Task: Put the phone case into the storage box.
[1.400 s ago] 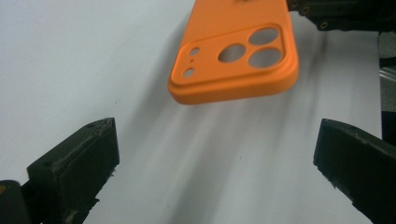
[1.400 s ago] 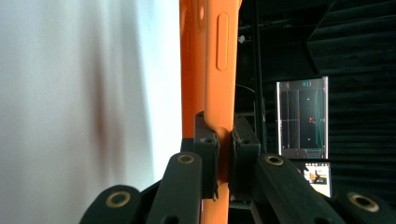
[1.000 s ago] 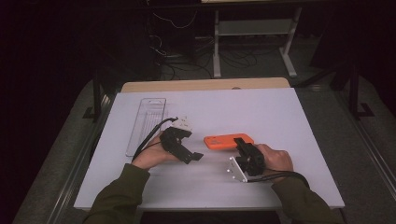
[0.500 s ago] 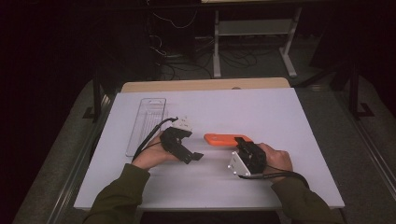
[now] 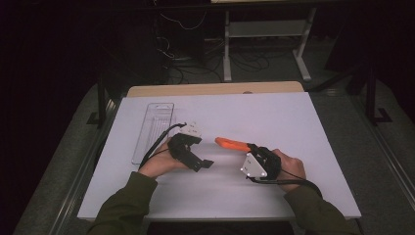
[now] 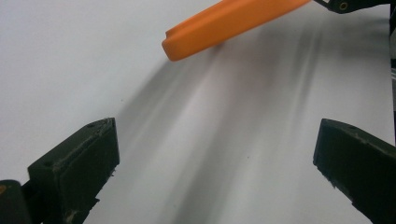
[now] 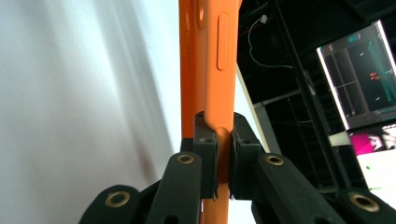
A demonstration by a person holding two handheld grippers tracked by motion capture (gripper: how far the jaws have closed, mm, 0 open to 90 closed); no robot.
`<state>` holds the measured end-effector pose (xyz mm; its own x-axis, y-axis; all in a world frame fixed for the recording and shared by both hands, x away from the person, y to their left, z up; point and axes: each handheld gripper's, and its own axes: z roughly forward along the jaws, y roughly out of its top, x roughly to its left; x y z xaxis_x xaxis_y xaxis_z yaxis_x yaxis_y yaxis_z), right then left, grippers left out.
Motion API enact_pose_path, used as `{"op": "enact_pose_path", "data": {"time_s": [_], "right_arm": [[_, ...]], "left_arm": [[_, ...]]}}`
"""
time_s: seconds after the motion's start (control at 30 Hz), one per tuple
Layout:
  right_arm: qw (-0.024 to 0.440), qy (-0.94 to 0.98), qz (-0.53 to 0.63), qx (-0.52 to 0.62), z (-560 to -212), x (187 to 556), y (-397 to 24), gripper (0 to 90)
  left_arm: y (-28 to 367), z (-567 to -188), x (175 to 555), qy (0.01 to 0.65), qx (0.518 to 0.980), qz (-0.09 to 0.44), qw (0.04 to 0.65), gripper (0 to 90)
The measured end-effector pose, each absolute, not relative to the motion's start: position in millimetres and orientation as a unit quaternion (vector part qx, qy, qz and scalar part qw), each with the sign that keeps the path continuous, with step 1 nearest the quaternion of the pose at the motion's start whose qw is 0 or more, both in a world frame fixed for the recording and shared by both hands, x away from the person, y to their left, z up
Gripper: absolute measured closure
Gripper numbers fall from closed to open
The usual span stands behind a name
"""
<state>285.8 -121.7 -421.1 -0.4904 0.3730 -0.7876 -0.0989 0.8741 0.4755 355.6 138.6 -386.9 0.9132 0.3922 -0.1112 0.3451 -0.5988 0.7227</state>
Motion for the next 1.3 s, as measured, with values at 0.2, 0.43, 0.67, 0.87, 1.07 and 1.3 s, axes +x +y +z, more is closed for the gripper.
{"op": "enact_pose_path", "data": {"time_s": [0.2, 0.43, 0.67, 0.87, 1.07, 1.3], "right_arm": [[0.474, 0.836, 0.251, 0.117, -419.3, 287.3, -123.0, 82.5], [0.468, 0.836, 0.255, 0.130, -418.4, 288.4, -123.5, 82.5], [0.454, 0.836, 0.267, 0.152, -418.2, 291.0, -125.7, 82.5], [0.446, 0.837, 0.271, 0.162, -417.7, 292.4, -126.8, 82.5], [0.432, 0.839, 0.279, 0.174, -416.4, 295.3, -128.8, 82.4], [0.407, 0.839, 0.298, 0.204, -414.3, 298.5, -132.2, 82.4]], "left_arm": [[138.8, -387.7, 357.1, 0.211, 0.891, 0.022, 0.400, 4.7], [139.5, -387.4, 358.3, 0.210, 0.894, 0.025, 0.395, 2.5], [138.3, -387.8, 355.9, 0.213, 0.894, 0.032, 0.392, 1.7], [137.4, -387.8, 355.0, 0.212, 0.896, 0.032, 0.389, 1.3], [137.1, -387.2, 354.8, 0.207, 0.898, 0.037, 0.386, 1.0], [137.7, -386.6, 354.7, 0.214, 0.894, 0.042, 0.392, 0.9]]}}
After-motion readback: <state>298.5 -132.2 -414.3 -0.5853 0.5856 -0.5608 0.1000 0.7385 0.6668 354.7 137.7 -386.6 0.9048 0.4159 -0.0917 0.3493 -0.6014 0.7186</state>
